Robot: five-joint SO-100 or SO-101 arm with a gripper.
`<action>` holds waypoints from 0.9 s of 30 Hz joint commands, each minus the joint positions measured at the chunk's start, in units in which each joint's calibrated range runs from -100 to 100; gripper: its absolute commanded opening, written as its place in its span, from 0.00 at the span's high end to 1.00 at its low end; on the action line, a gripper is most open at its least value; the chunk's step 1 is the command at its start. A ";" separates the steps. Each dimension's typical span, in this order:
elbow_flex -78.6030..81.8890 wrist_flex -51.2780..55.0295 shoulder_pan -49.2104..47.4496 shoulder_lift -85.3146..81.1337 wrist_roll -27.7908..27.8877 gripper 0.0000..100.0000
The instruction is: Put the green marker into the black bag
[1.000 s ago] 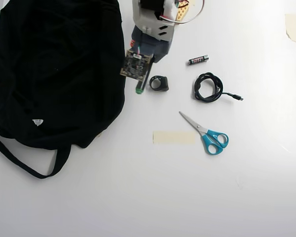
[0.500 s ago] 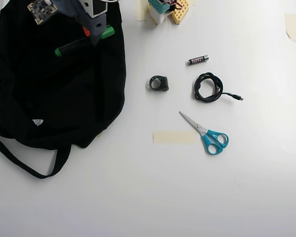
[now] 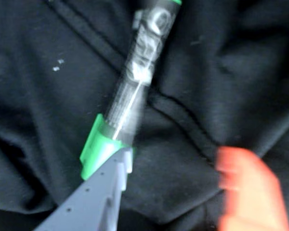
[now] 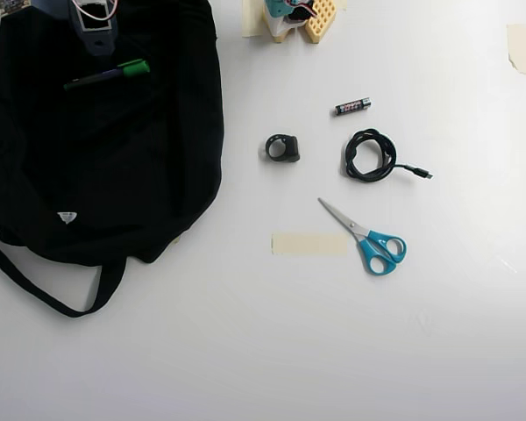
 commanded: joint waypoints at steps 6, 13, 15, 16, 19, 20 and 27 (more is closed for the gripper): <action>-3.61 10.94 -15.33 -21.05 -1.72 0.72; -2.35 15.94 -42.18 -38.47 -4.34 0.98; 2.77 15.51 -47.57 -43.87 -5.91 0.98; 6.46 15.42 -51.08 -46.44 -6.80 0.98; 9.87 15.33 -53.18 -48.68 -6.22 0.98; 12.48 15.33 -54.30 -50.59 -6.22 0.98; 27.03 13.35 -56.47 -61.29 -6.28 0.98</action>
